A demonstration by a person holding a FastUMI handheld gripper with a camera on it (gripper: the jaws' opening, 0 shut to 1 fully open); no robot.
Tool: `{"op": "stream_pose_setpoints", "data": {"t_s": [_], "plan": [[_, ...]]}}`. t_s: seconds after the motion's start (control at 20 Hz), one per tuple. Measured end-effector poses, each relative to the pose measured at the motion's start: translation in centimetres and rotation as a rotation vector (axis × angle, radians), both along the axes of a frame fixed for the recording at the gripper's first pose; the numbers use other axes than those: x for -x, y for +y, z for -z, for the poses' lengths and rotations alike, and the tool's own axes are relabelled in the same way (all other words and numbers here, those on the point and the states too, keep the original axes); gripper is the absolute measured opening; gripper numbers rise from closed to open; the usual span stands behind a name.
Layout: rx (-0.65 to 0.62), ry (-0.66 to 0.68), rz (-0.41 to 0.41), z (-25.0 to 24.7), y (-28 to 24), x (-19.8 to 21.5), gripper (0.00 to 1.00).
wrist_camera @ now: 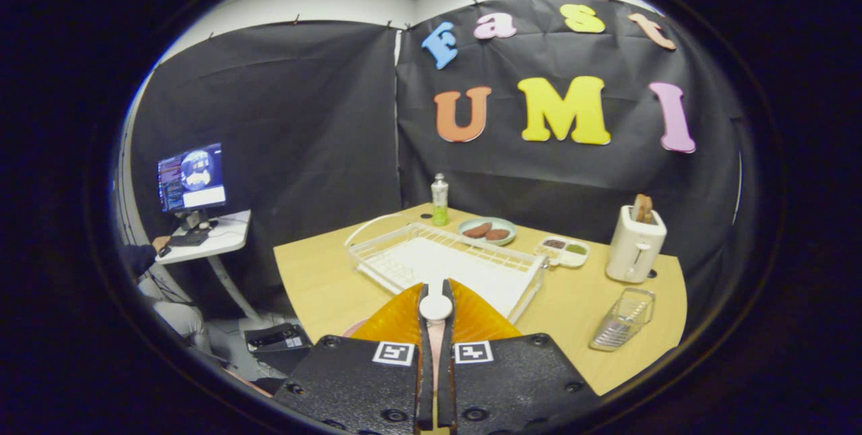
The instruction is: Take the plate from the dish rack, then take the spoon from the basket and place it into the plate.
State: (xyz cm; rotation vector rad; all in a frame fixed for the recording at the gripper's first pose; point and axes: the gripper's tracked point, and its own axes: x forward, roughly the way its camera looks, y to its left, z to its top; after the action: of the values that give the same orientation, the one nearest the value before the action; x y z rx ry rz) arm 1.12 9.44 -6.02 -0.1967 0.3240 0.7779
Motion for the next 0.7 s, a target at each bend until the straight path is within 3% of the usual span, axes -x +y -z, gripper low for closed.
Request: {"op": "stream_pose_setpoints", "data": {"t_s": [0.3,0.7], "plan": [[0.093,0.112,-0.098,4.5,4.6,-0.1,0.08],[0.097,0.211,-0.146,6.9,6.6,-1.2,0.08]]}}
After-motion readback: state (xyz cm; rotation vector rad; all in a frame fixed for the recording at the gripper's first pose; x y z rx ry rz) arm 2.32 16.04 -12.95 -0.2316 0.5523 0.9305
